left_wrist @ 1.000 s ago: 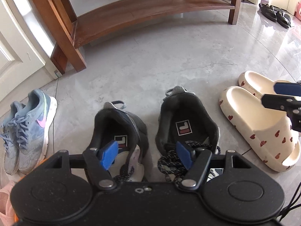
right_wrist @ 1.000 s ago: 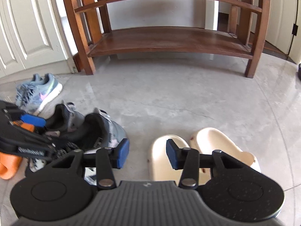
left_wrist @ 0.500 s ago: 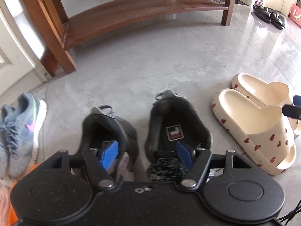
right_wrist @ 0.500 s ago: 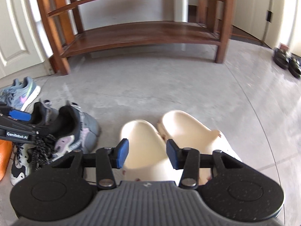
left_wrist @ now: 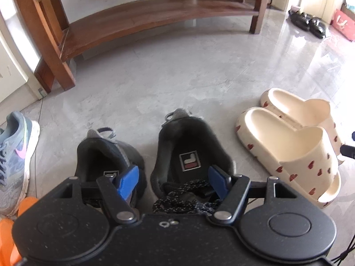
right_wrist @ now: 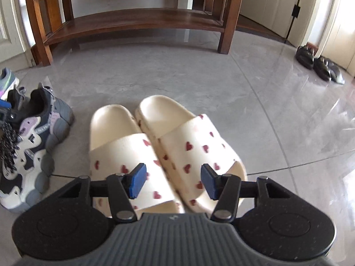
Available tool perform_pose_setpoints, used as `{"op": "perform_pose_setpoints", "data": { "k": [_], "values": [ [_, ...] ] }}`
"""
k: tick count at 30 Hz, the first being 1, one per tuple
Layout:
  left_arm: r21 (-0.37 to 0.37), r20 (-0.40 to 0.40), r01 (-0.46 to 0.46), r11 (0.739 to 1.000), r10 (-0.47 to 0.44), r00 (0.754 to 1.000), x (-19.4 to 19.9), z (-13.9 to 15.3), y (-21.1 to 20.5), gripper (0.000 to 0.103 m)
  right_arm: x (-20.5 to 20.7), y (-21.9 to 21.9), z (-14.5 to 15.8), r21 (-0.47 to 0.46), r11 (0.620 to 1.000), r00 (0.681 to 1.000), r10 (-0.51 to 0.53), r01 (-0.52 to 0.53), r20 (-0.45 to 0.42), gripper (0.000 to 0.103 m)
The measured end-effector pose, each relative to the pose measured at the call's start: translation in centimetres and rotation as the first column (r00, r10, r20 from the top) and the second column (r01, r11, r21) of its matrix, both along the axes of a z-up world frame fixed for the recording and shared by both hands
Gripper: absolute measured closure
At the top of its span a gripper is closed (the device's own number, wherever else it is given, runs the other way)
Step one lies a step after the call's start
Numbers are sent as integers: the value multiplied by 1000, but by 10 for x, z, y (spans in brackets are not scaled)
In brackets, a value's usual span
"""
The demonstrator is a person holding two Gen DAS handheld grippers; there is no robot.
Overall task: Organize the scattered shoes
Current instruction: 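Push the black sneakers into line with the left tool fingers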
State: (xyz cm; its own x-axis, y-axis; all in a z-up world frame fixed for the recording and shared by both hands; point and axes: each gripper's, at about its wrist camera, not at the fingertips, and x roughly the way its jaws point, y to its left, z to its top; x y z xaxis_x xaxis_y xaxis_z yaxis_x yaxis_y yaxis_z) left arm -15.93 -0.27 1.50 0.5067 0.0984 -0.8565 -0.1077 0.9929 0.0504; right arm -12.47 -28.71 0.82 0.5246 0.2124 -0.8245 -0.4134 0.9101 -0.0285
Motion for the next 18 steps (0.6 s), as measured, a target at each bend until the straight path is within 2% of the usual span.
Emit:
{"op": "perform_pose_setpoints", "data": {
  "k": [6, 12, 18],
  "values": [
    [18, 15, 32, 999, -33, 999, -2, -1, -8, 34, -16, -39, -20, 84, 996, 999, -28, 31, -46, 44],
    [24, 14, 21, 999, -22, 1000, 1, -3, -10, 34, -25, -36, -38, 42, 997, 997, 64, -66, 29, 39],
    [25, 19, 22, 999, -23, 1000, -2, -3, -9, 34, -7, -25, -52, 28, 985, 985, 167, -168, 54, 36]
  ]
}}
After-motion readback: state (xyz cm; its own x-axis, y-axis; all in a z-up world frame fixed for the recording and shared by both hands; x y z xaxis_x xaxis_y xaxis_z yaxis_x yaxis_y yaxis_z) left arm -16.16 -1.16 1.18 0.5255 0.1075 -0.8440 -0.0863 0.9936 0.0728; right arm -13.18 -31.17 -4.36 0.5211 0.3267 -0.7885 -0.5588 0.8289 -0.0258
